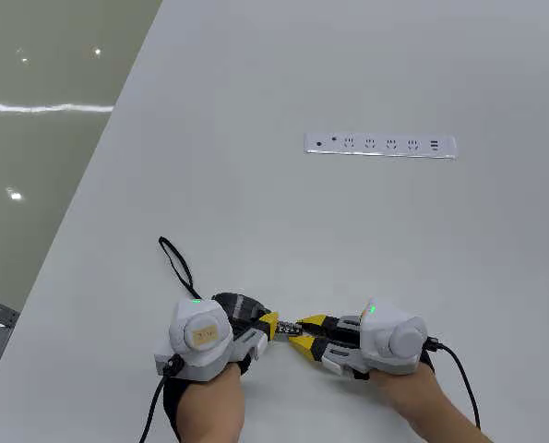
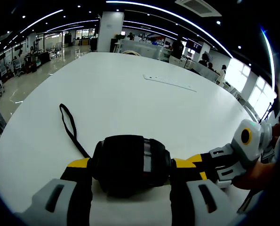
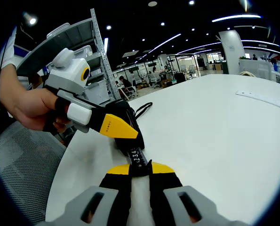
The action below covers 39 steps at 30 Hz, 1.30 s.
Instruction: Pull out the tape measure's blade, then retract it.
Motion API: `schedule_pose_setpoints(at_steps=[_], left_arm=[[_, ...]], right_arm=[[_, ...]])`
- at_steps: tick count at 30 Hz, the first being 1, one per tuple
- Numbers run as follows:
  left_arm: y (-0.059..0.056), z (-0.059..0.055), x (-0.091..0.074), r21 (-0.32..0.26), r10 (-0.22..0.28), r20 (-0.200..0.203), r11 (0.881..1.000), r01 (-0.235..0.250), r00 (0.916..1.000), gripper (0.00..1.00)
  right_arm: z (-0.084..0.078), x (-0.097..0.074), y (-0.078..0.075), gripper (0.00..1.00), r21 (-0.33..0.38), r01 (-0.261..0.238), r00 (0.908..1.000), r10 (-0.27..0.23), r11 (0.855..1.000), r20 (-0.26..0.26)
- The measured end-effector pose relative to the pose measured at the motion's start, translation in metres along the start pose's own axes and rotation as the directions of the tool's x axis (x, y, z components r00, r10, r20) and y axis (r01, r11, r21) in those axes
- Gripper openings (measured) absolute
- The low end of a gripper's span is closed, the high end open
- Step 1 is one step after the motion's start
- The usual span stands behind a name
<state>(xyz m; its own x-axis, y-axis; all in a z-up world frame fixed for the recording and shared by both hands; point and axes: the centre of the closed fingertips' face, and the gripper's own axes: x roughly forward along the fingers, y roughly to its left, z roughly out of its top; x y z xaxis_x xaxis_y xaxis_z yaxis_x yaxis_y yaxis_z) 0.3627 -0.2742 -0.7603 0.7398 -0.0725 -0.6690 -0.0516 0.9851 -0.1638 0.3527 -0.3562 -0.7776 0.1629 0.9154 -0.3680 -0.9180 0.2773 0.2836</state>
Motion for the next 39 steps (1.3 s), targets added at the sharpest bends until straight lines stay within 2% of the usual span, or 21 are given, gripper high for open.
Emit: schedule_pose_setpoints(at_steps=[39], left_arm=[[0.0,0.0,0.0,-0.034,-0.021,-0.004,0.999,0.021,0.9998,0.64]], right_arm=[[0.007,0.022,0.006,0.12,-0.039,-0.042,0.999,0.041,0.998,-0.02]])
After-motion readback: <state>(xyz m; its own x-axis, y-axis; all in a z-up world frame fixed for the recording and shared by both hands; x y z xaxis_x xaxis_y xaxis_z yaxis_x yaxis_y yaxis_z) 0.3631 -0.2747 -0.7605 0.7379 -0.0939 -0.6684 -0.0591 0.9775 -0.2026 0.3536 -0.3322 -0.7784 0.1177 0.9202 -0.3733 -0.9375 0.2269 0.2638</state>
